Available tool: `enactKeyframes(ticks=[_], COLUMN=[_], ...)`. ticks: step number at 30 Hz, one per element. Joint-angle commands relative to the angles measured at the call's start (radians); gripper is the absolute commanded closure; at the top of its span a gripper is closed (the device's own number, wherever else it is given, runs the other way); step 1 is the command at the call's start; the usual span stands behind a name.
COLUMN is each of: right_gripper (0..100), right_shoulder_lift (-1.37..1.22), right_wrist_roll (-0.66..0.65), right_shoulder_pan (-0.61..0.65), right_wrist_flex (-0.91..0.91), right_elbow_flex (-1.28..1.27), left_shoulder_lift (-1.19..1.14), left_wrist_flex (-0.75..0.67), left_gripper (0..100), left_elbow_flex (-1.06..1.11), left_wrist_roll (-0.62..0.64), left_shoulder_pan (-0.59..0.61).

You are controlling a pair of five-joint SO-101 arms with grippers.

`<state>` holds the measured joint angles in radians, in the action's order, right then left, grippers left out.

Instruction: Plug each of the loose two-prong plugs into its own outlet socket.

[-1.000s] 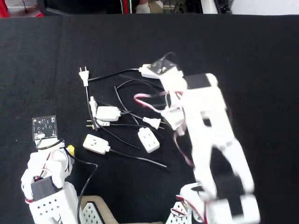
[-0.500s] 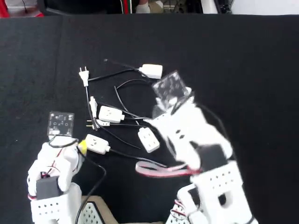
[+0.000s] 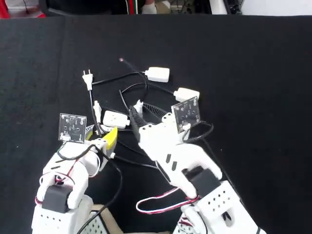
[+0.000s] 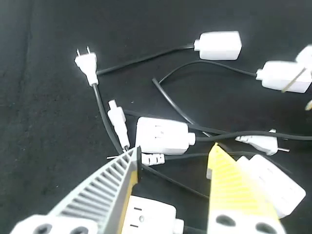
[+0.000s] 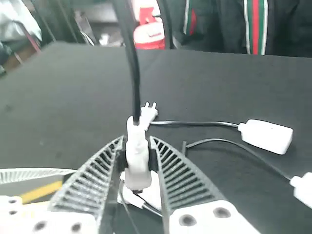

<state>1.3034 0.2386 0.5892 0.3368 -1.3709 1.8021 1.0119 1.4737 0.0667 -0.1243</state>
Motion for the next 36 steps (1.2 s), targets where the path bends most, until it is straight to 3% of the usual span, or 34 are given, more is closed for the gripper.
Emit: enactKeyframes(ticks=[1,5,11,14,23,29,36], right_gripper=[98.6,98.6,98.6,98.6,98.6,98.6,98.6], right_shoulder_lift=[0.016,0.016,0.024,0.024,0.025,0.025,0.025], right_wrist_roll=[0.087,0.181,0.19,0.19,0.19,0.189,0.146], right_shoulder_pan=[0.015,0.023,0.144,0.167,0.167,0.167,0.167], right_wrist_flex=[-0.097,-0.183,-0.193,-0.184,-0.068,0.057,0.069], right_elbow_flex=[-0.022,-0.074,-0.134,-0.145,-0.134,-0.07,-0.067], left_shoulder_lift=[0.018,0.021,0.021,0.02,0.02,0.02,0.02], left_wrist_flex=[-0.038,-0.034,-0.117,-0.184,-0.193,-0.193,-0.192], left_gripper=[76,76,76,76,76,76,76], left_elbow_flex=[0.001,0.012,0.081,0.114,0.085,0.088,0.087], left_wrist_roll=[0.02,0.015,0.009,0.009,0.017,0.011,0.009], left_shoulder_pan=[-0.019,-0.07,-0.139,-0.137,-0.035,-0.031,-0.03])
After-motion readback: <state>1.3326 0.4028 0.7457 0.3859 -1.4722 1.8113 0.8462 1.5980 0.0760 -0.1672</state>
